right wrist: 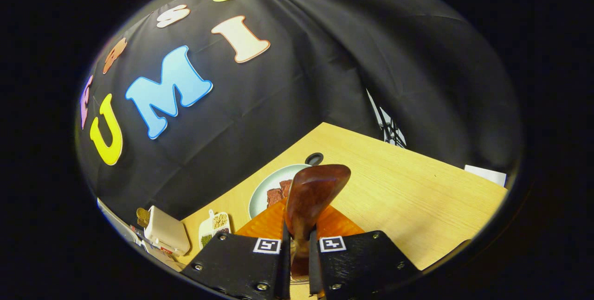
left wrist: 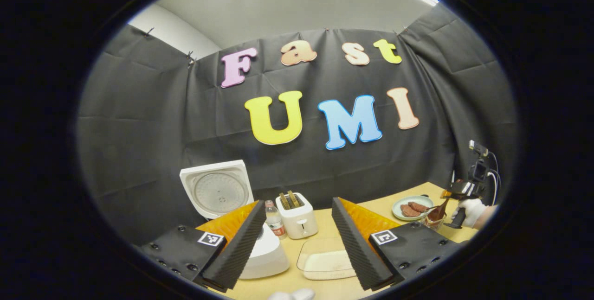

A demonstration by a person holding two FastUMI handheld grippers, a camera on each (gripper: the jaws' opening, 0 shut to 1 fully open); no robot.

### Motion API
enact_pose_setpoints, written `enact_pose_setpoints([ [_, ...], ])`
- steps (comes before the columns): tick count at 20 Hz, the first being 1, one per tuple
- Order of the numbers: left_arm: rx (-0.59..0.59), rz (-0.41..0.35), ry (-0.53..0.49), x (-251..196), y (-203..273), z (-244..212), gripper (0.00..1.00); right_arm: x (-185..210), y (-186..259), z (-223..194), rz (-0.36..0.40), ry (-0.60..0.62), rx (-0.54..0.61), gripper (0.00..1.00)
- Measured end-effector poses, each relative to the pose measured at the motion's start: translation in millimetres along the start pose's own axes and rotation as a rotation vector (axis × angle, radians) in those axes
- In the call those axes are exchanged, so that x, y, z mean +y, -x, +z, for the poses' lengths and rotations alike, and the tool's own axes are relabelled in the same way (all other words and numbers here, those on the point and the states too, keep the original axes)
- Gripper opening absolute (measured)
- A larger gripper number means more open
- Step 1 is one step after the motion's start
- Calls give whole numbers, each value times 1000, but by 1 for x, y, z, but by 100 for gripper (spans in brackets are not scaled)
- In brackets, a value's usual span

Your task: Close the left gripper, press the button to open the rice cooker; take a wooden spoon from the chopstick holder with the right hand, scoop a spoonful of rice and pour it into the rice cooker, then put the wooden spoon back into the chopstick holder.

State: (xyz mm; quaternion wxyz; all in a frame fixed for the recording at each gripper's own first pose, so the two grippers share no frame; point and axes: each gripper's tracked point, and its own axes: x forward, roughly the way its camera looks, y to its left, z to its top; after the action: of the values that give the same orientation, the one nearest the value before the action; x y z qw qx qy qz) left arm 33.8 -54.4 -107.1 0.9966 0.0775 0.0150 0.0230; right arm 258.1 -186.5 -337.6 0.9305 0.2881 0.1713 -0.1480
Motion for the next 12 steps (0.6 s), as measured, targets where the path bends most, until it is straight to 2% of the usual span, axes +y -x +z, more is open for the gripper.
enact_pose_setpoints([
  [7,8,-3,7,6,-5,0,99,-6,-3,-2,-22,12,0,16],
  [9,4,3,6,11,-7,3,99,-3,5,10,-13,46,-25,27],
  [11,0,3,2,16,-10,2,99,-1,18,22,-27,133,-61,68],
  [12,-2,5,-2,19,-13,4,99,1,30,35,-37,185,-96,97],
])
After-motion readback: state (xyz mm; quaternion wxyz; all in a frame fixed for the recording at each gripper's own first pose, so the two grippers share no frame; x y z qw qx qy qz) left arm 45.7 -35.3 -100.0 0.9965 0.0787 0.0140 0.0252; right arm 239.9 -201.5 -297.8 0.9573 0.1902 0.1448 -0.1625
